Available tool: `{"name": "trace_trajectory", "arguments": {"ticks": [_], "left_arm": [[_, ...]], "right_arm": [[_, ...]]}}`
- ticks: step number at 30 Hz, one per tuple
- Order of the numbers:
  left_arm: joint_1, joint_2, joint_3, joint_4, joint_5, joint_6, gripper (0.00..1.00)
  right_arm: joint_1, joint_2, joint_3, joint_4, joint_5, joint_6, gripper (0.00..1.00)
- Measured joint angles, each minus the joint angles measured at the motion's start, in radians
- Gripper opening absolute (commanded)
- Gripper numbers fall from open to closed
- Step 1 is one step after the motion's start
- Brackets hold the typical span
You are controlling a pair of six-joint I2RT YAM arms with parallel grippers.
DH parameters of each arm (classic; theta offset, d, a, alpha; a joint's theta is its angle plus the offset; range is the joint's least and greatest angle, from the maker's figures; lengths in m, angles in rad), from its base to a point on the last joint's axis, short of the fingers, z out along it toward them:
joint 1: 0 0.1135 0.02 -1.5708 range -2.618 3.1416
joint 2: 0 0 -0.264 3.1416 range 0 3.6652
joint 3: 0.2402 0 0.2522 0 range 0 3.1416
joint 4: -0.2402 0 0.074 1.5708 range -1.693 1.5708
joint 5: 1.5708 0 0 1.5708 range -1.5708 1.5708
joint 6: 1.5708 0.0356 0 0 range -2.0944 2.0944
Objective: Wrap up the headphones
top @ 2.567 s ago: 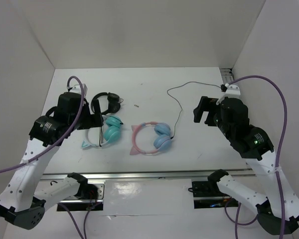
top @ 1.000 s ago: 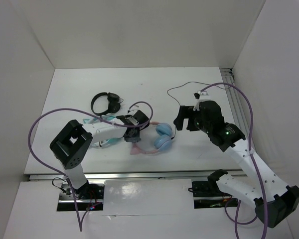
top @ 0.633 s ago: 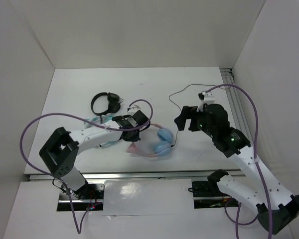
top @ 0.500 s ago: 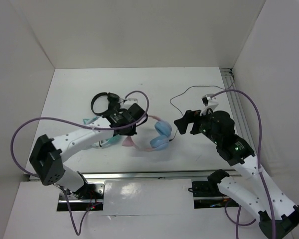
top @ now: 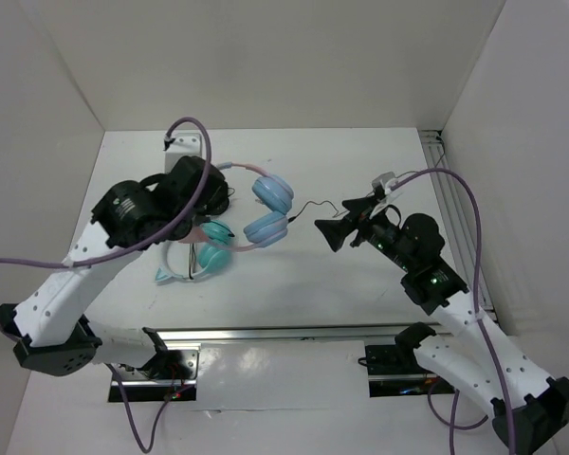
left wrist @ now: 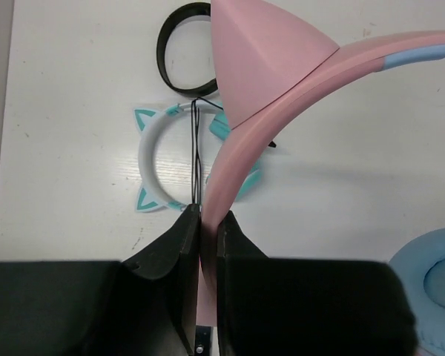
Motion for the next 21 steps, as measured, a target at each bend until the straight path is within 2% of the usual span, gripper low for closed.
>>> {"name": "trace_trajectory", "arguments": {"ticks": [5,8,10,14,19,20,21], "left_arm": [[0.017,-0.095,0.043,-0.064,0.01,0.043,0.0],[0.051,-0.129,0.084,-0.086,0.033,0.071,0.0],[0.07,-0.137,0.113,-0.095,0.048,0.09,0.0],[0.082,-0.145,0.15,-0.1,0.093,0.113,0.0],[0.09,-0.146,0.17,-0.101,0.13,0.128,0.0],[0.091,-0.146,0.173,-0.101,0.133,0.128,0.0],[0.091,-0.146,0.177,-0.102,0.135,0.129,0.0]], "right_arm": [[0.0,0.126,-0.053,0.175,0.016,-0.023,0.99],[-0.001,0.213,-0.089,0.253,0.012,-0.017,0.95],[-0.005,0.261,-0.105,0.299,0.005,-0.016,0.87],[-0.015,0.331,-0.146,0.414,-0.01,-0.011,0.5],[-0.063,0.437,-0.196,0.601,-0.067,0.035,0.54],[-0.072,0.464,-0.199,0.634,-0.082,0.046,0.34],[-0.08,0.492,-0.199,0.661,-0.096,0.05,0.25]]}}
